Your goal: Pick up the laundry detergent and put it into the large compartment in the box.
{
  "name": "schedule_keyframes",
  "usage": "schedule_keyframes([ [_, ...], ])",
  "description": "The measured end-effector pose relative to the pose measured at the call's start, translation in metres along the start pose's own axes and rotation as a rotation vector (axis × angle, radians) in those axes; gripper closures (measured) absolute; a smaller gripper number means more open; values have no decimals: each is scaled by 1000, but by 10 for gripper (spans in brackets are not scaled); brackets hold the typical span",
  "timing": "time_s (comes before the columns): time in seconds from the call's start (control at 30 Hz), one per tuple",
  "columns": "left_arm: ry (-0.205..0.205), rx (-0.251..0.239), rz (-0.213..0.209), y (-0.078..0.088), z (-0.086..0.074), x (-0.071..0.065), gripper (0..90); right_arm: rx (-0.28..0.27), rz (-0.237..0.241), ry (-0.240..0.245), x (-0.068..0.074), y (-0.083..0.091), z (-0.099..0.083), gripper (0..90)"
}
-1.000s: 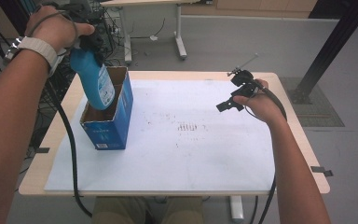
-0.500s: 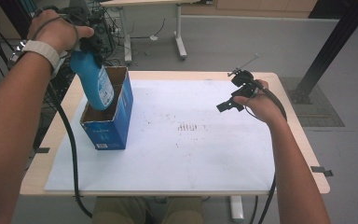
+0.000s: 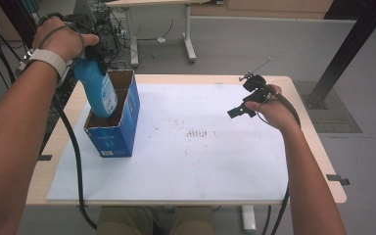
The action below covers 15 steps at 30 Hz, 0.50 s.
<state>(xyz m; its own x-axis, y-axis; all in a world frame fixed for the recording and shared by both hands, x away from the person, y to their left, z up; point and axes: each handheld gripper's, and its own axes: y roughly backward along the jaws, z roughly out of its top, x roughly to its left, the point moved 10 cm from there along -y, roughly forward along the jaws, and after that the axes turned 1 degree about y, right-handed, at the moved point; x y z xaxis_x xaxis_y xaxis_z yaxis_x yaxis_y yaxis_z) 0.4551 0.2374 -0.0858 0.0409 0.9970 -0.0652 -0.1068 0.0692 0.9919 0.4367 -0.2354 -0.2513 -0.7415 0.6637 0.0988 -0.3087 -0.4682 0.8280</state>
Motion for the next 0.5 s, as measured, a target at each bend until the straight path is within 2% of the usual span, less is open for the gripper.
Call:
schedule_keyframes([
  [0.5, -5, 3, 4, -13, 2, 0, 375, 1, -2, -8, -1, -1, -1, 91],
])
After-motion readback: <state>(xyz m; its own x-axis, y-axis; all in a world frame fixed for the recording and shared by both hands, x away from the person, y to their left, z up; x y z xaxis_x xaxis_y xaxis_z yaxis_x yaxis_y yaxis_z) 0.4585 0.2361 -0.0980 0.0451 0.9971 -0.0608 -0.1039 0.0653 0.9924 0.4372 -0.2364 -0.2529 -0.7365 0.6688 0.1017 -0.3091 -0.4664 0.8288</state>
